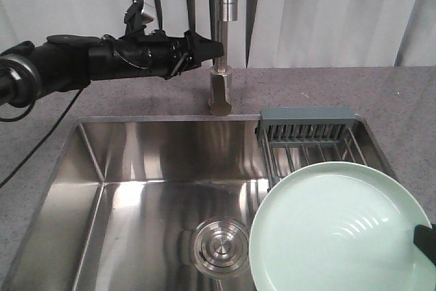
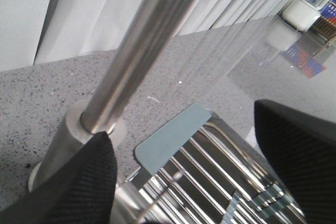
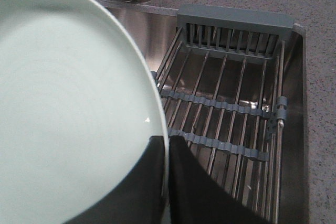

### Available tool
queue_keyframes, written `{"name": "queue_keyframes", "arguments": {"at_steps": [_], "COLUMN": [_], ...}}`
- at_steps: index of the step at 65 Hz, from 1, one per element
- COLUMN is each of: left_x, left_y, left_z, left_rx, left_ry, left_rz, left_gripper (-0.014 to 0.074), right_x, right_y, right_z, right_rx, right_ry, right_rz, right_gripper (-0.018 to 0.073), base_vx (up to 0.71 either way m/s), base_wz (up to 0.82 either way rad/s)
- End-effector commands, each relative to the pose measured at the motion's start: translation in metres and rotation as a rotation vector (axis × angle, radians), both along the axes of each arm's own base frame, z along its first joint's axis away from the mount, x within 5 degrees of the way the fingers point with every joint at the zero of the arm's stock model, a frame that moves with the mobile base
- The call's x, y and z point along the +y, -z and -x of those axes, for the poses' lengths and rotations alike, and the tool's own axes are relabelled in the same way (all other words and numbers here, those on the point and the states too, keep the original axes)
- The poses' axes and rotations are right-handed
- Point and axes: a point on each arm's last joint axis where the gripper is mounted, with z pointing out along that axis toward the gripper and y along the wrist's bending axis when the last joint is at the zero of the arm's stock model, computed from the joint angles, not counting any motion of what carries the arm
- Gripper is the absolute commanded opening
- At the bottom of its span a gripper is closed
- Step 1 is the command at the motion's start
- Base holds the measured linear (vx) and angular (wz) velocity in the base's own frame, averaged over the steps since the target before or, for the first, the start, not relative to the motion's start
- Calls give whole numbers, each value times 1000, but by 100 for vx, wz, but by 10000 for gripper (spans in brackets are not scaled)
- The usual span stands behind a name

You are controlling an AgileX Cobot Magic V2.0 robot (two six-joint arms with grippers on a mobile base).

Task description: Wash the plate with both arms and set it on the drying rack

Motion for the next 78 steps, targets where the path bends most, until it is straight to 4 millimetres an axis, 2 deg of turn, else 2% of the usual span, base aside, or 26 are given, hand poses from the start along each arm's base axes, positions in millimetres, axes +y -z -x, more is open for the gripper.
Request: {"name": "queue_keyframes", "arguments": {"at_steps": [1,8,24,43,65,78], "left_x": [-5,-8,-24,-44,-52,-60], "left_y": [-35,-28,-20,-11,-4,0], "left_z": [1,-6,-5,6,21,31], "left_rx": [-65,-54,-15,13,71,92], "left_ry": [2,5,56,175,320,398], "left_rz": [88,97,120,127,57,13], "left_gripper": [538,538,538,538,529,486], "right_x": [-1,-1,-1,-1,-1,-1], "right_y": [-13,-13,-13,-13,-13,-13], "right_z": [-3,-3,-3,-3,-3,-3], "right_rx": [-78,-78,-78,-77,-78,-78], "right_ry": [33,33,33,32,33,33], "right_rz": [-27,-27,-27,-27,-27,-27], "right_gripper": [-1,-1,-1,-1,-1,-1], "base_vx": [0,0,0,0,0,0], "base_wz": [0,0,0,0,0,0]}}
